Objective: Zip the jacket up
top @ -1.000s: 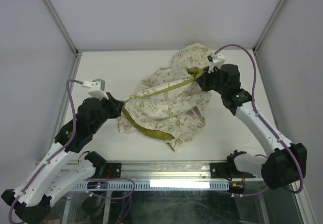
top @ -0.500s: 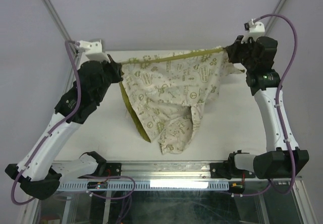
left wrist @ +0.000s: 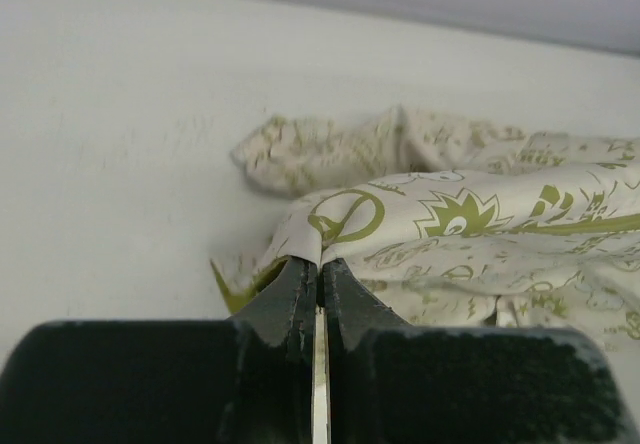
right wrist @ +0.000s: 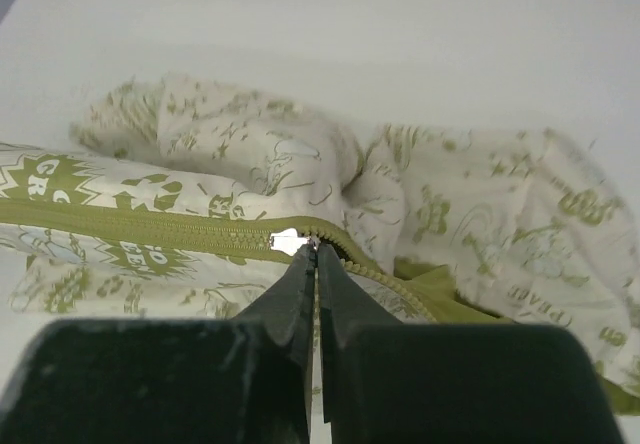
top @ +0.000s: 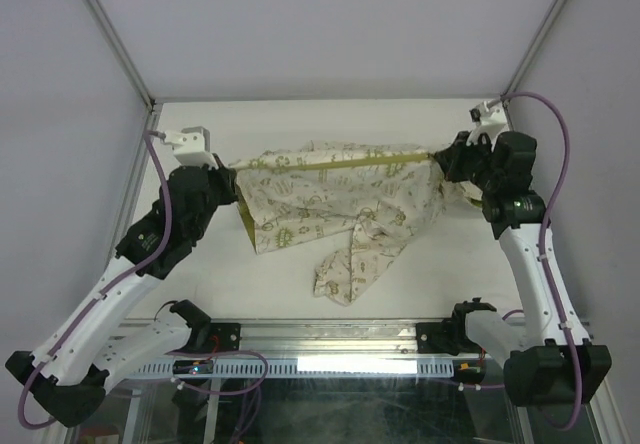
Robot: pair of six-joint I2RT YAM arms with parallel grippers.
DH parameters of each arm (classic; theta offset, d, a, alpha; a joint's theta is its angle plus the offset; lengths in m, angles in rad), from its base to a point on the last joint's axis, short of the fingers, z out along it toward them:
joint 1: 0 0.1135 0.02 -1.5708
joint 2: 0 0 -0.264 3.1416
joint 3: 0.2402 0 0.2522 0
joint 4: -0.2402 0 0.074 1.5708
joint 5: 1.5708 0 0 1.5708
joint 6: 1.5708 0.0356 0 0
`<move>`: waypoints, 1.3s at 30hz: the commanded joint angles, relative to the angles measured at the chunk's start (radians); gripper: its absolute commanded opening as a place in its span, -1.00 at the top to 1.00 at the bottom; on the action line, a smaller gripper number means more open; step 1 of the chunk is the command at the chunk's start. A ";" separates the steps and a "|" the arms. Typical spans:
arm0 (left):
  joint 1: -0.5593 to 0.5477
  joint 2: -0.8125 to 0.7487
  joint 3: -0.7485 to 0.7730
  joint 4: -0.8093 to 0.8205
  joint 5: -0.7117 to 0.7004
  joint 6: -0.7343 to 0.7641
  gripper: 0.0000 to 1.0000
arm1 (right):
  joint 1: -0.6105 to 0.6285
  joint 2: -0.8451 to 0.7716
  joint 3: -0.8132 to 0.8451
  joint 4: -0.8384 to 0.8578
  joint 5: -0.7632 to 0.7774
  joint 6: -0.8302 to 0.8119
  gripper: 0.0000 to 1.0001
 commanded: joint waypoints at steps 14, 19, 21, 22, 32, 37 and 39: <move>0.016 -0.203 -0.193 -0.163 -0.189 -0.226 1.00 | -0.110 -0.010 -0.204 0.005 0.220 0.071 1.00; 0.017 -0.236 -0.175 -0.191 -0.267 -0.205 1.00 | -0.212 -0.009 -0.187 0.005 0.193 0.081 1.00; 0.017 -0.244 -0.174 -0.200 -0.286 -0.205 1.00 | -0.241 -0.006 -0.174 0.000 0.194 0.084 1.00; 0.016 -0.251 -0.177 -0.200 -0.287 -0.206 1.00 | -0.251 -0.006 -0.167 -0.002 0.194 0.088 1.00; 0.016 -0.346 -0.239 -0.155 -0.109 -0.287 1.00 | -0.259 -0.132 -0.224 0.066 -0.125 0.206 1.00; 0.016 -0.466 -0.229 -0.119 0.038 -0.266 0.96 | -0.260 -0.339 -0.214 -0.034 -0.088 0.211 0.92; 0.016 -0.521 -0.224 -0.103 0.080 -0.254 0.68 | -0.259 -0.422 -0.203 -0.069 -0.040 0.212 0.73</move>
